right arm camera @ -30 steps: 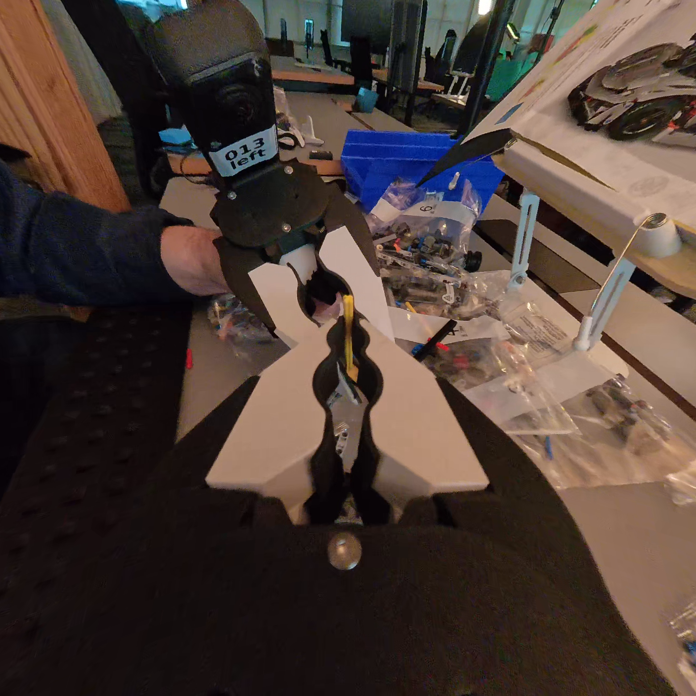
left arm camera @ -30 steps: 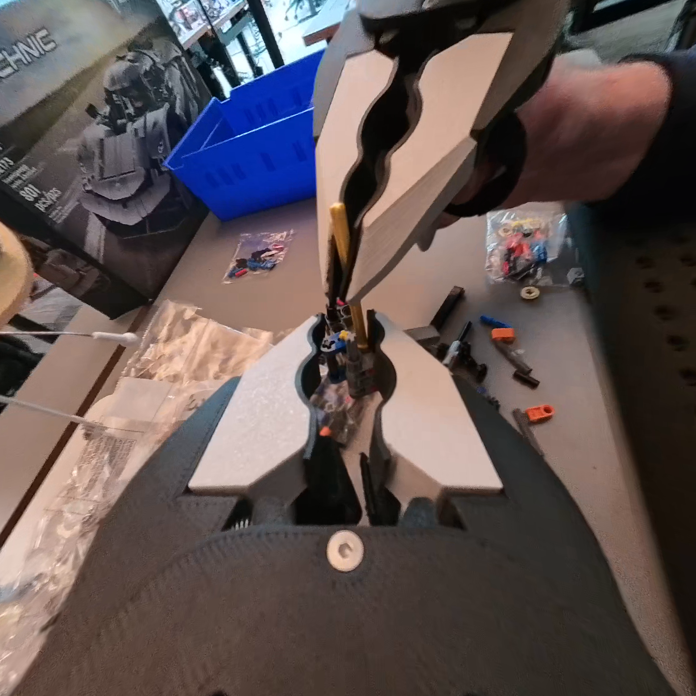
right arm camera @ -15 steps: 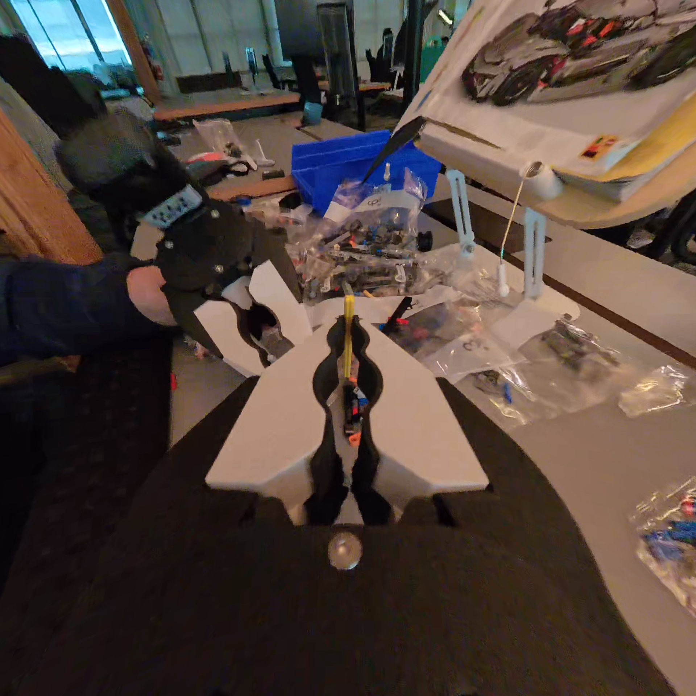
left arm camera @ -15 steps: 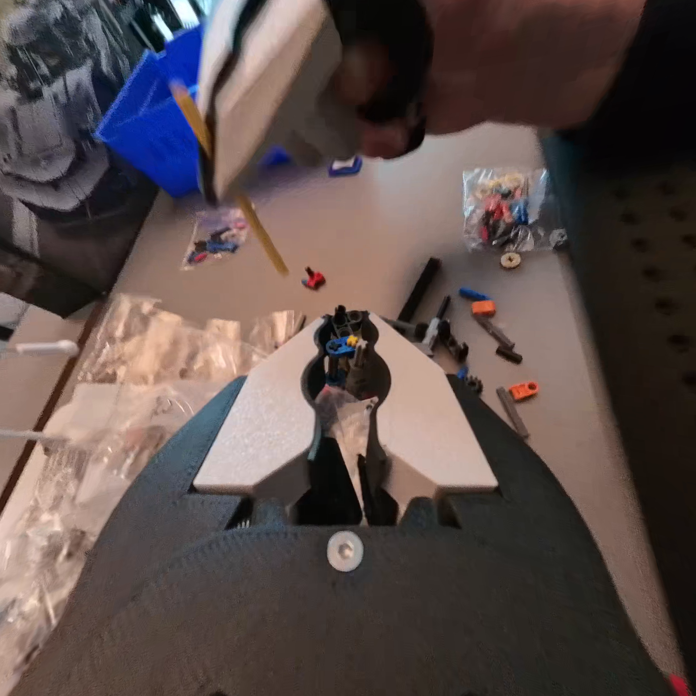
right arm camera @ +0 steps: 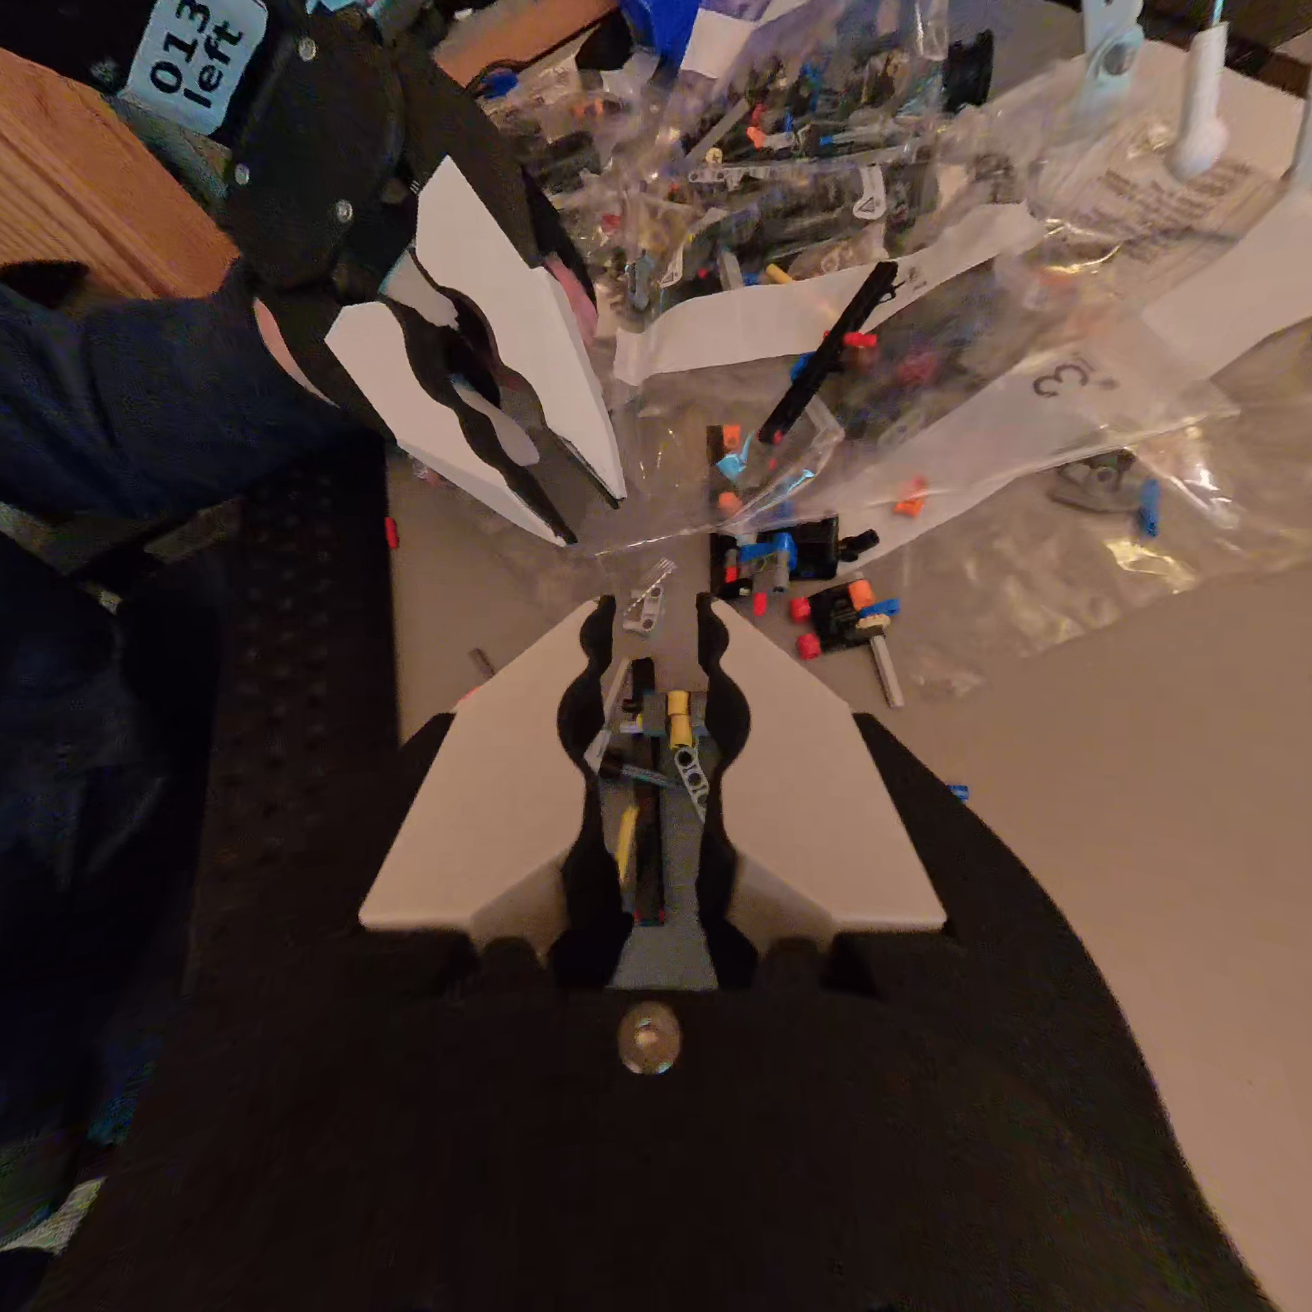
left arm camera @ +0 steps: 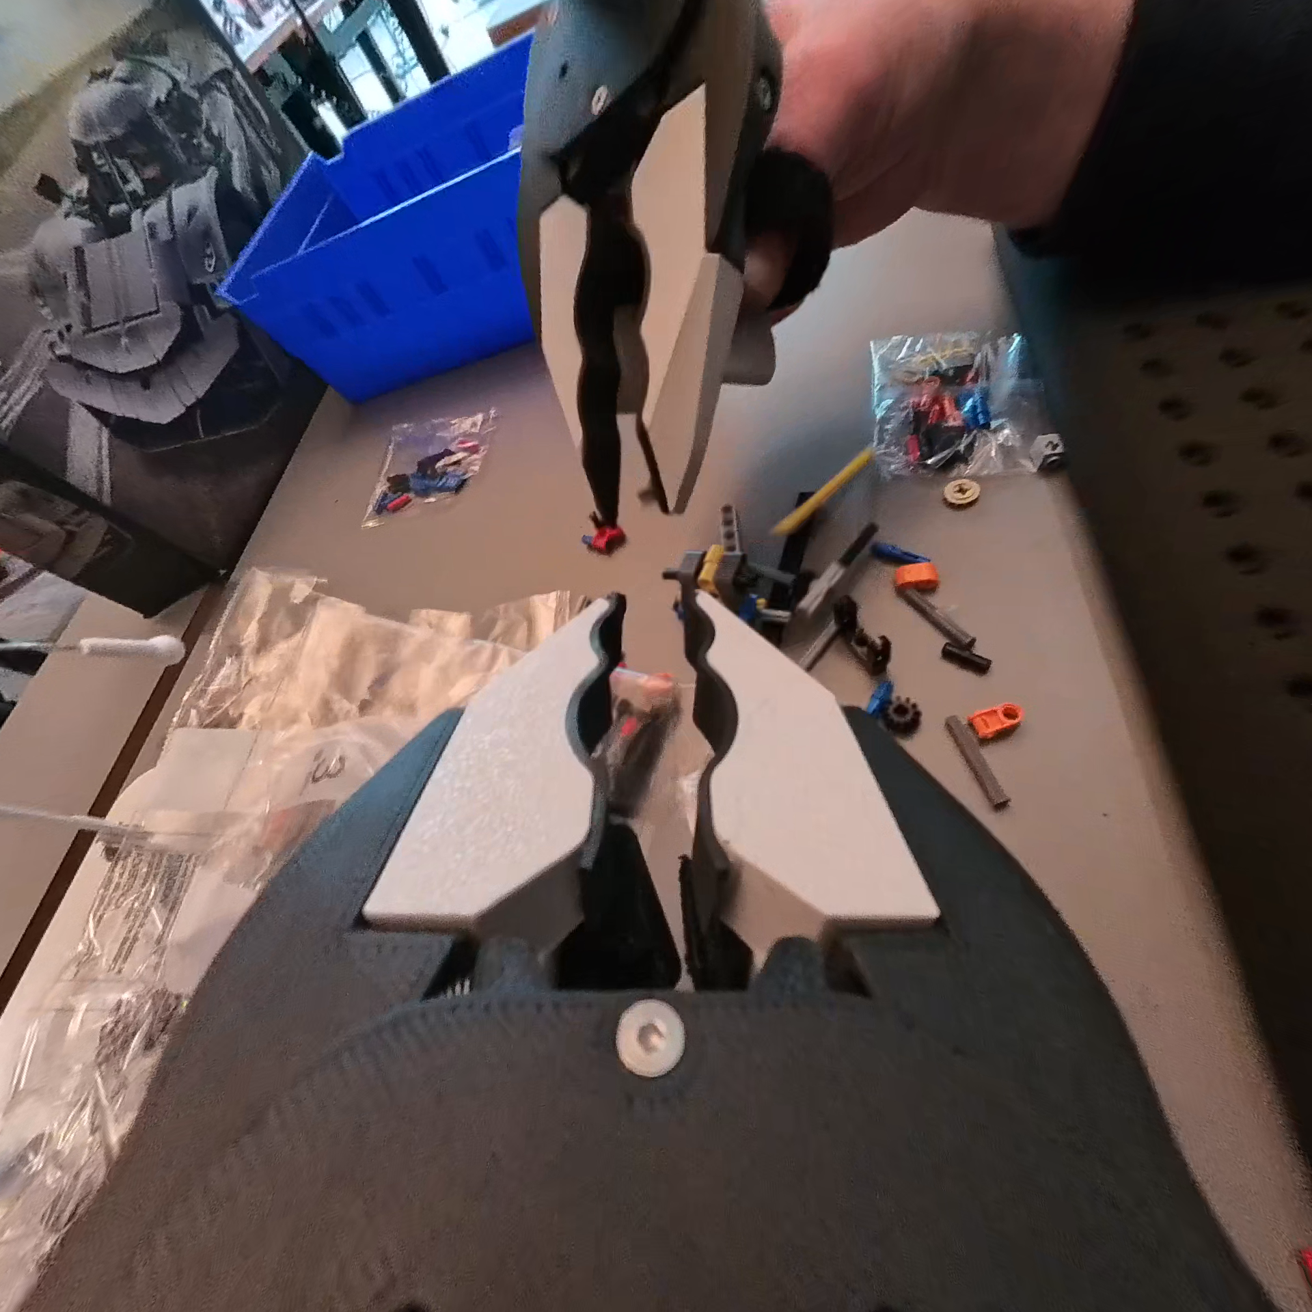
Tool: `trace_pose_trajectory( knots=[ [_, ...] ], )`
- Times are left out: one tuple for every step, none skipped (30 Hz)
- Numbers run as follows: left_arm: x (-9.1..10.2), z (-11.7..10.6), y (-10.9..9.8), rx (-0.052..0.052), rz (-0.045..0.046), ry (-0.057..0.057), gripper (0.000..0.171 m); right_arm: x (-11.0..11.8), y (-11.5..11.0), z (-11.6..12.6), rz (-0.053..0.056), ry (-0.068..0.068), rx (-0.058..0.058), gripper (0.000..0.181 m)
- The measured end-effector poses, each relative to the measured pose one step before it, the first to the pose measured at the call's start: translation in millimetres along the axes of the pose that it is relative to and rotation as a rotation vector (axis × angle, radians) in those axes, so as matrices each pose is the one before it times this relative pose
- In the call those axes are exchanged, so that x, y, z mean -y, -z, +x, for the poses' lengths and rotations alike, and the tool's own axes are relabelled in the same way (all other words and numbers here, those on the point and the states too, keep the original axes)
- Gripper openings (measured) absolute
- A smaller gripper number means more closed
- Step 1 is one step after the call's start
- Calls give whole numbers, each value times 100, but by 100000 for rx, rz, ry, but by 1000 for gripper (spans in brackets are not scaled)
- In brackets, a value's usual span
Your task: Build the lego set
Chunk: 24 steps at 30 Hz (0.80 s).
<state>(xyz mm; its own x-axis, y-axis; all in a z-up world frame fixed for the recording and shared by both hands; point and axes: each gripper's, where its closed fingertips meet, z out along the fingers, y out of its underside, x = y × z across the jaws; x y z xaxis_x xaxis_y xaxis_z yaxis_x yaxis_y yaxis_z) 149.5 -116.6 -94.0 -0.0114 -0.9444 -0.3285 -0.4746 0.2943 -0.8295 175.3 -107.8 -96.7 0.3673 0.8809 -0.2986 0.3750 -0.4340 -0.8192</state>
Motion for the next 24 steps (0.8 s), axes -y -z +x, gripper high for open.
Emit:
trace_pose_trajectory(
  knots=[
    [-156, -189, 123, 389, -471, 440, 16, 118, 254, 436, 473, 1061, -3139, 22],
    [-33, -136, 137, -82, 433, 1040, 16, 202, 320, 334, 1290, 833, -2046, 21],
    [-162, -243, 111, 342, -577, 1532, 16, 265, 316, 186, 1925, 122, -858, 22],
    [-332, -295, 91, 333, -1565, 1332, 17, 244, 275, 96, 1842, -506, -120, 22],
    [-329, -245, 88, -216, -1198, 1579, 18, 98, 215, 217, 877, -670, -874, 23],
    [-276, -76, 64, -977, -778, 1895, 20, 19, 190, 449, 200, -49, -2586, 24],
    [-323, 37, -14, -1039, -1267, 1435, 22, -7, 93, 275, -25, 758, -1683, 25],
    [-400, 63, -94, -665, -2245, 812, 24, -1, 17, 259, -100, 729, -1676, 26],
    [-154, 84, -93, -96, -974, -849, 24, 107, 41, 422, 617, 818, -2869, 26],
    [-11, 170, -101, -467, -287, -887, 25, 36, 75, 328, 362, 598, -1955, 27],
    [-64, 186, -134, -931, -607, 43, 27, -33, 110, 136, 88, -21, -383, 27],
    [-204, 51, -177, -319, -1362, 678, 29, 3, 140, 139, 469, -889, 0, 27],
    [-323, -41, -192, 187, -1994, 451, 32, -91, 112, 223, 20, -1412, -348, 28],
    [-274, -49, -173, 420, -1572, -154, 33, -301, 26, 295, -1234, -834, -752, 28],
    [-199, 12, -174, -3, -1136, 97, 34, -437, 13, 702, -2229, -266, -3509, 25],
    [-114, 37, -136, 12, -853, -10, 35, -518, 8, 1200, -2710, -320, -6850, 23],
    [-52, -41, -81, 737, -615, -466, 35, -806, -157, 665, -4534, 672, -3468, 26],
    [-74, -63, -53, 781, -865, -364, 35, -992, -329, 415, -5548, 1225, -2192, 29],
    [-94, -7, -43, 194, -731, -216, 35, -1089, -455, 604, -6019, 535, -3745, 34],
    [-81, 10, -30, -38, -333, -13, 35, -1089, -582, 198, -6229, 162, -1161, 33],
    [-64, -19, -27, 28, -139, 162, 35, -867, -632, 235, -5242, -265, -1309, 27],
    [-64, -104, -7, 367, -186, 426, 35, -671, -590, 551, -4442, 44, -3585, 20],
    [-65, -108, -13, 273, -305, 612, 35, -508, -487, 337, -3509, 1101, -2437, 5],
    [-50, -64, -6, 102, -207, 360, 35, 253, -172, 14, 1519, 668, -64, 5]
  ],
)
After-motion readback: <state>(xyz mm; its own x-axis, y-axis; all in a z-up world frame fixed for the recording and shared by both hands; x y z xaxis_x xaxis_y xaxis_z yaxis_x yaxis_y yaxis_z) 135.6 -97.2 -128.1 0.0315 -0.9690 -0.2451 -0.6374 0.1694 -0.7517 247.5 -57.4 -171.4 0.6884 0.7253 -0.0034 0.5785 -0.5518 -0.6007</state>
